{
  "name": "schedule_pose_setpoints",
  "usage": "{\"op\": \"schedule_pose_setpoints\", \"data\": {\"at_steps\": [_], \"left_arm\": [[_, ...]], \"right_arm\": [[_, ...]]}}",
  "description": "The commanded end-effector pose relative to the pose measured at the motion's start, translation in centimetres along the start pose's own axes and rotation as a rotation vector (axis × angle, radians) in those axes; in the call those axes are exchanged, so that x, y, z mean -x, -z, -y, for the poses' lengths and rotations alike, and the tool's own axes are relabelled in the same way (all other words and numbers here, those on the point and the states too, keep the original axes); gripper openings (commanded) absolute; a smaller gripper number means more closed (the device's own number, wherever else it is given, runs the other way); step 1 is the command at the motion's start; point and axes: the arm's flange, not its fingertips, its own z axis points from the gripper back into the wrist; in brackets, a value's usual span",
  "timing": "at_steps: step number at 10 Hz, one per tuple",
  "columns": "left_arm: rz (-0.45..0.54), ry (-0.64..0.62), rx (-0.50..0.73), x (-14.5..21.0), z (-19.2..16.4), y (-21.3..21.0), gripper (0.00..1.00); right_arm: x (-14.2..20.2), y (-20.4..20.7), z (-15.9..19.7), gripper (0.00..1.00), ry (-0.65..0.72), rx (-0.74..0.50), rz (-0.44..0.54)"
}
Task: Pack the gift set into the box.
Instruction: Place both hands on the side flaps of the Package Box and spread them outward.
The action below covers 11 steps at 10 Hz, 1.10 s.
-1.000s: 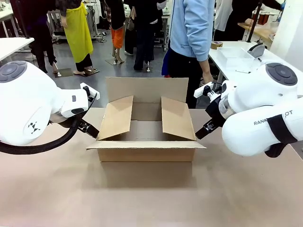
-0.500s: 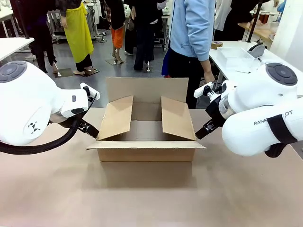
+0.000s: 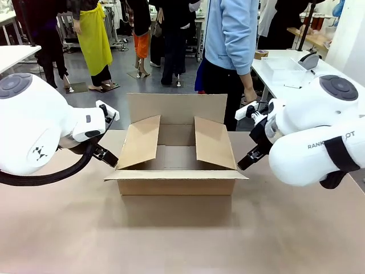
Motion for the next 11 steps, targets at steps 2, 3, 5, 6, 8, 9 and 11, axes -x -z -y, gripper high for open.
{"op": "schedule_pose_setpoints", "data": {"at_steps": [2, 3, 5, 6, 8, 9, 11], "left_arm": [[-0.010, -0.073, 0.021, 4.1, -4.5, -6.6, 1.00], [0.033, -0.176, 0.078, 5.8, -6.3, -9.6, 1.00], [0.101, -0.449, 0.238, 7.8, -8.8, -15.3, 1.00], [0.184, -0.485, 0.413, 9.2, -10.6, -18.0, 1.00], [0.400, -0.606, 0.662, 14.6, -16.3, -22.5, 1.00], [0.521, -0.710, 0.748, 18.5, -19.4, -23.6, 1.00], [0.738, -0.958, 0.790, 26.3, -22.5, -23.2, 1.00]], "right_arm": [[2.8, -4.8, 5.9, 1.00, 0.168, -0.120, -0.042], [4.0, -6.9, 7.8, 1.00, 0.264, -0.160, -0.015], [5.9, -12.2, 11.2, 1.00, 0.472, -0.356, 0.108], [7.1, -15.0, 13.0, 1.00, 0.589, -0.434, 0.155], [12.4, -21.1, 17.1, 1.00, 0.747, -0.589, 0.382], [15.8, -23.0, 18.7, 1.00, 0.835, -0.595, 0.477], [23.1, -23.9, 20.9, 1.00, 1.033, -0.591, 0.625]]}}
